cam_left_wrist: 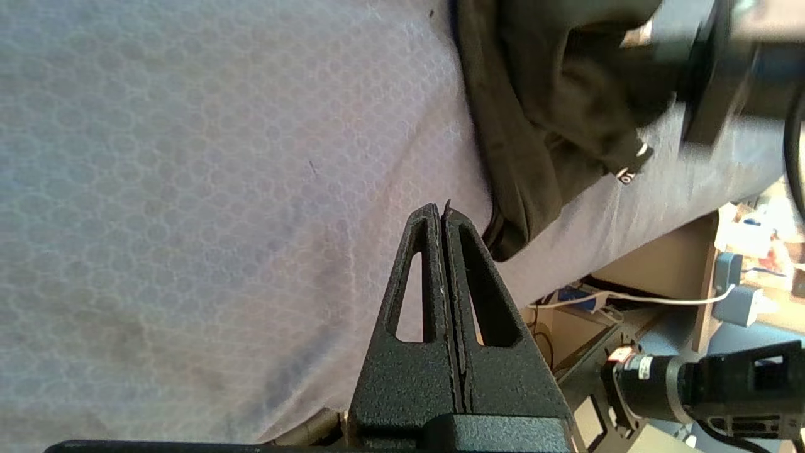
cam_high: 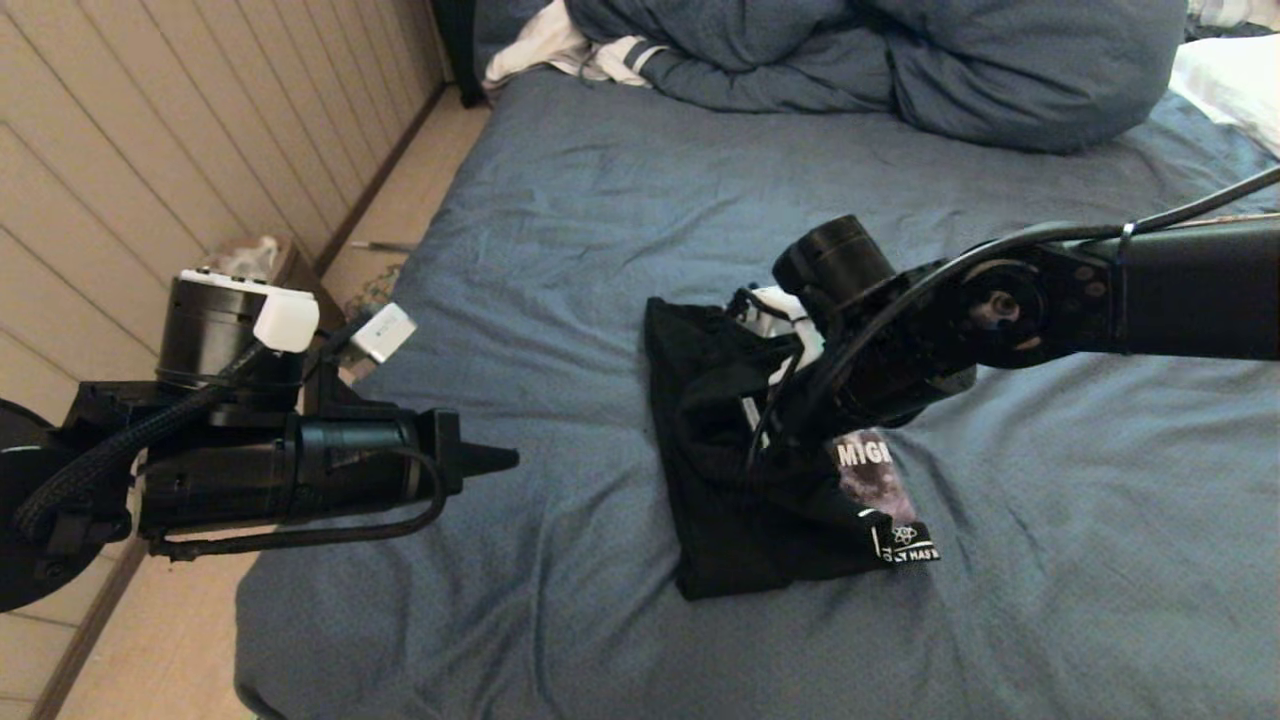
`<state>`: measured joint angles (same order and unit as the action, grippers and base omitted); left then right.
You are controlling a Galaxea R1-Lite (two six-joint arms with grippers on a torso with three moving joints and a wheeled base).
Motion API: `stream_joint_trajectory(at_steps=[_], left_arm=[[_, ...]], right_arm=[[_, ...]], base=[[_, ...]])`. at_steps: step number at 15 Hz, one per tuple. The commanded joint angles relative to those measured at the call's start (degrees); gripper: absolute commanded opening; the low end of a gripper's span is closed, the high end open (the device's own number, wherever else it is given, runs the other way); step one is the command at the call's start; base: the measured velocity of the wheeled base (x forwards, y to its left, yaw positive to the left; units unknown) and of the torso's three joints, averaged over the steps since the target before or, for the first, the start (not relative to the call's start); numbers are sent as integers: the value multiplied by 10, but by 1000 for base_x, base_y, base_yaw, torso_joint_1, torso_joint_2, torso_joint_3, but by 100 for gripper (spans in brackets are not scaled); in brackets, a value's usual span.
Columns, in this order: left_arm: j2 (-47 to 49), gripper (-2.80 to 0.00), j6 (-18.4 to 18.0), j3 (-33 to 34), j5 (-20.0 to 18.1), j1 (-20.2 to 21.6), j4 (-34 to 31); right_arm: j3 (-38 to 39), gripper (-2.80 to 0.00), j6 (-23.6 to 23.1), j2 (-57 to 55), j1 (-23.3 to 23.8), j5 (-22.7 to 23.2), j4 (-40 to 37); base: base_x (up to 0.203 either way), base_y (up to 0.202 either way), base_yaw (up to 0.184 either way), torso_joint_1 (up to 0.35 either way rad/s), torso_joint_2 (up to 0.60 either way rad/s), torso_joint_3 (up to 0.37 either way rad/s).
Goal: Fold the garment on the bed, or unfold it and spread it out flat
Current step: Fold the black T-shirt
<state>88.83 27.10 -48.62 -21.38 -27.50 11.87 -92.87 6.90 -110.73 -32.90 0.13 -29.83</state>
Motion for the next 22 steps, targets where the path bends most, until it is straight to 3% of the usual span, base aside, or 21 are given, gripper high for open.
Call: stream_joint_trajectory(at_steps=[1, 5, 8, 11, 18, 22], left_arm=[[1, -280, 1, 0, -1, 0, 1], [0, -280, 2, 0, -2, 0, 1], [-2, -280, 2, 1, -2, -1, 1], [-2, -280, 3, 2, -2, -4, 1], [-2, -280, 5, 2, -2, -4, 1], [1, -280, 5, 1, -2, -4, 1]], right_arm=[[25, -280, 2, 9, -59, -13, -1], [100, -280, 4, 42, -127, -21, -1], [133, -280, 4, 55, -135, -21, -1], [117, -280, 4, 99, -126, -23, -1], [103, -280, -6, 171, 37, -25, -5], [127, -280, -6, 145, 61, -26, -1]], base=[[0, 0, 0, 0, 0, 0], [0, 0, 0, 0, 0, 0], [0, 0, 0, 0, 0, 0], [0, 0, 0, 0, 0, 0], [0, 0, 0, 0, 0, 0], [0, 0, 0, 0, 0, 0]])
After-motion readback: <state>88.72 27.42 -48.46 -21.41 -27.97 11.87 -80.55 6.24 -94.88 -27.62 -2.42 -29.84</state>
